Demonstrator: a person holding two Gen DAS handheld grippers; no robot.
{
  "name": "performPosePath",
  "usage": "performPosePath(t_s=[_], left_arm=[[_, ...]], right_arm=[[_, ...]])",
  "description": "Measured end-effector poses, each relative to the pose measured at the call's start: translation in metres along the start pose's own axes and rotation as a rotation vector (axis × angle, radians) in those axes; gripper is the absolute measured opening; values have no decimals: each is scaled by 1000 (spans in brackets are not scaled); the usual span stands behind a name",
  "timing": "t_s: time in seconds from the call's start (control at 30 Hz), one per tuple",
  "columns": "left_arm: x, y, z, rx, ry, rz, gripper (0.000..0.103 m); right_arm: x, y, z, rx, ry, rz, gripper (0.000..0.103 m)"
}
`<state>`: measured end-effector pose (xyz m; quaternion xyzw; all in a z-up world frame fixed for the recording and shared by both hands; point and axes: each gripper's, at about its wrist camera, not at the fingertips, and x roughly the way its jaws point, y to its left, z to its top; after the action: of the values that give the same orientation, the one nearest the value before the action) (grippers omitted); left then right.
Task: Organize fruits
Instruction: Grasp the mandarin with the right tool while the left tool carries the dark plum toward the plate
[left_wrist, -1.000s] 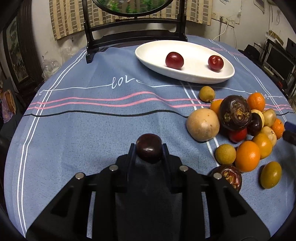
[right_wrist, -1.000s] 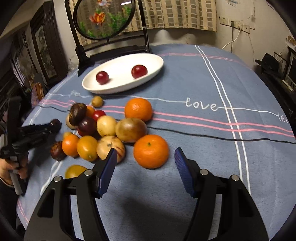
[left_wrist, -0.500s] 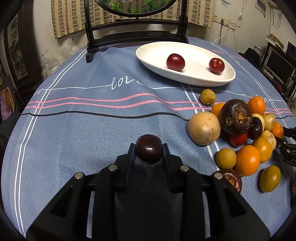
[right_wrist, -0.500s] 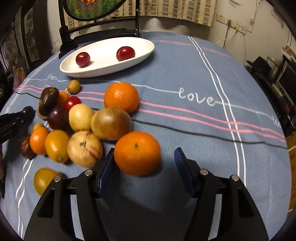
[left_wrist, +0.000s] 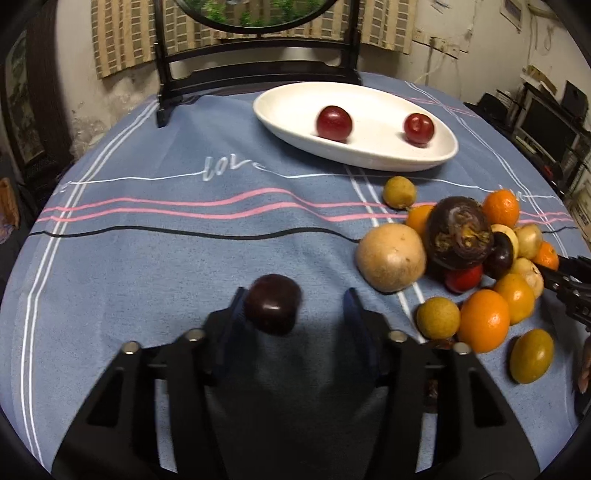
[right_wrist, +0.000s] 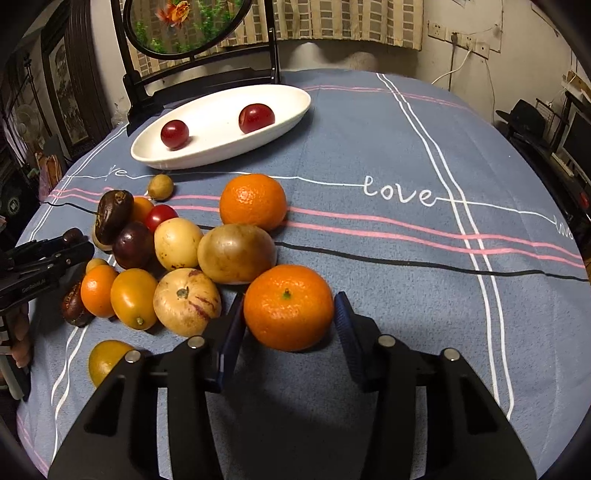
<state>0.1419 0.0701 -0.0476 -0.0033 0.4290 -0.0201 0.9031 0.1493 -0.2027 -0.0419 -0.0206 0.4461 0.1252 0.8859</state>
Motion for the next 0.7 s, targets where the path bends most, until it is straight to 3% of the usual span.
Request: performPosePath(t_s=[0.07,0.13,0.37,0.47,0.57,0.7], left_arm=[[-2,6,0,-31,-10,7,28],[-2,10,1,-50,-12,-12,28],[-14,5,2,-25,-48,67,28],[-30,0,6,-30,-64,38,29],[-41,-16,12,35,-59,65,29],[-58,-29,34,64,-60,10,29]], right_arm=[[-2,0,0,0,-3,6,45],[-2,2,0,-6,-4,1,45],[-15,-2,0,20,-41,23,45],[-25,-5,2,44,-68,39,45],[-37,-3,6,52,-92,71,45],[-53,9,25,2,-111,104,45]])
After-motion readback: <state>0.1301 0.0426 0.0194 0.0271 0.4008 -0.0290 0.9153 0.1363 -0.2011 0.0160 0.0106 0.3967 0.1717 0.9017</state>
